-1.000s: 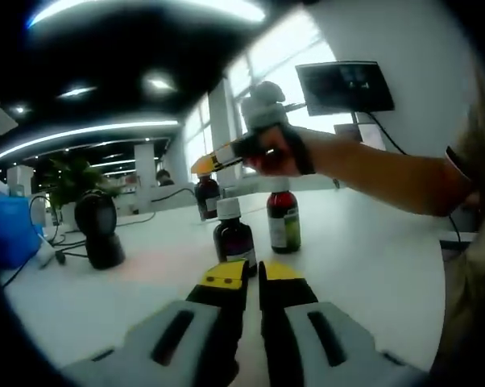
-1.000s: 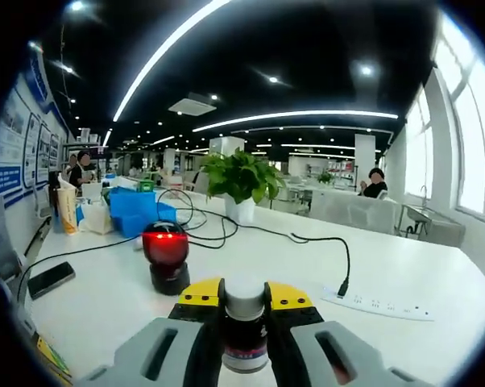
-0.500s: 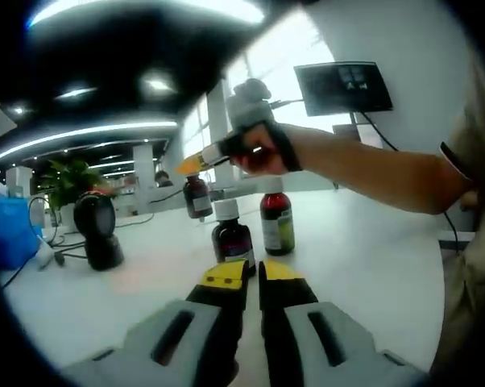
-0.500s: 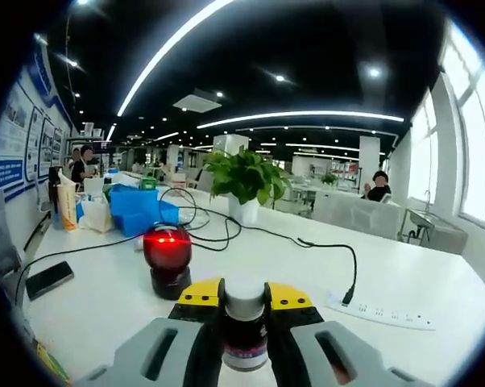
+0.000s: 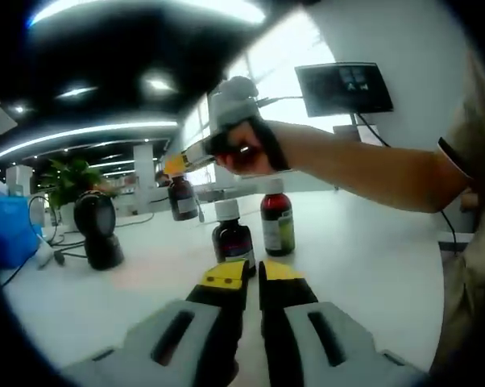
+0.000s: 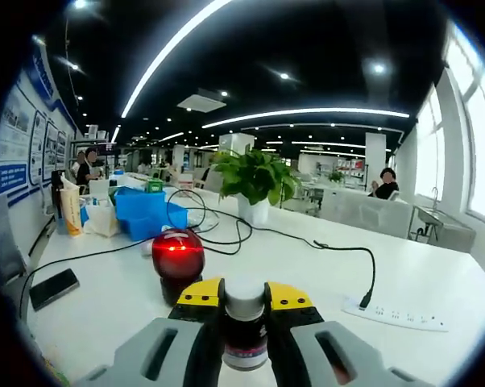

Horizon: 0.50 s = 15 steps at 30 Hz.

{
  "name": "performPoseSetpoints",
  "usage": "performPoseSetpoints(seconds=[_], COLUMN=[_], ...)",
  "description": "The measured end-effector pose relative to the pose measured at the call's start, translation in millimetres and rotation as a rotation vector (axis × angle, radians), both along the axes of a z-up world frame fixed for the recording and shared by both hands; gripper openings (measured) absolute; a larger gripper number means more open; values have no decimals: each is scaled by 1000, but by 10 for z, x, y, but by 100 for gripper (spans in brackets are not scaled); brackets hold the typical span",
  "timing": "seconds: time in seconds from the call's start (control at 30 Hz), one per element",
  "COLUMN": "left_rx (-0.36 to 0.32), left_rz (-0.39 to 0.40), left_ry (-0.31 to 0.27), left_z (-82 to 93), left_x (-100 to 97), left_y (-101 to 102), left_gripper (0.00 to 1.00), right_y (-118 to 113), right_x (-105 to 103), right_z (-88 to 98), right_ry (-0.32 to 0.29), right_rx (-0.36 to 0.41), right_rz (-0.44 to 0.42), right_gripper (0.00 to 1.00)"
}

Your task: Rotate the medicine bottle to make it face forward pick up the medicine bottle inspect the drug traceability code place the medicine on the table

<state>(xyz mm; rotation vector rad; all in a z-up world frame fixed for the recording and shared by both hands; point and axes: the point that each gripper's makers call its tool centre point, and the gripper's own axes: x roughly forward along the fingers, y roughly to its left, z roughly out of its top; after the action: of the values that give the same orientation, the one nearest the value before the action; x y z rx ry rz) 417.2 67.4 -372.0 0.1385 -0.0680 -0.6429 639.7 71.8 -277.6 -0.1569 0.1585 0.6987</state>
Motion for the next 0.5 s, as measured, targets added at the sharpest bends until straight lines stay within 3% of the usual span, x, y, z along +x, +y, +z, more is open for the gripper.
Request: performPoseSetpoints(seconds=[0.5], left_rx=[1], left_rz=[-2], left_ry=[-2], left_z=[1], left_x=[-11], left_y=[3], left_gripper=[0], right_y=[385], right_x=[27], right_z=[9], right_ry=[-10], right_rx=[7], right_rz=[24], right_gripper=[15])
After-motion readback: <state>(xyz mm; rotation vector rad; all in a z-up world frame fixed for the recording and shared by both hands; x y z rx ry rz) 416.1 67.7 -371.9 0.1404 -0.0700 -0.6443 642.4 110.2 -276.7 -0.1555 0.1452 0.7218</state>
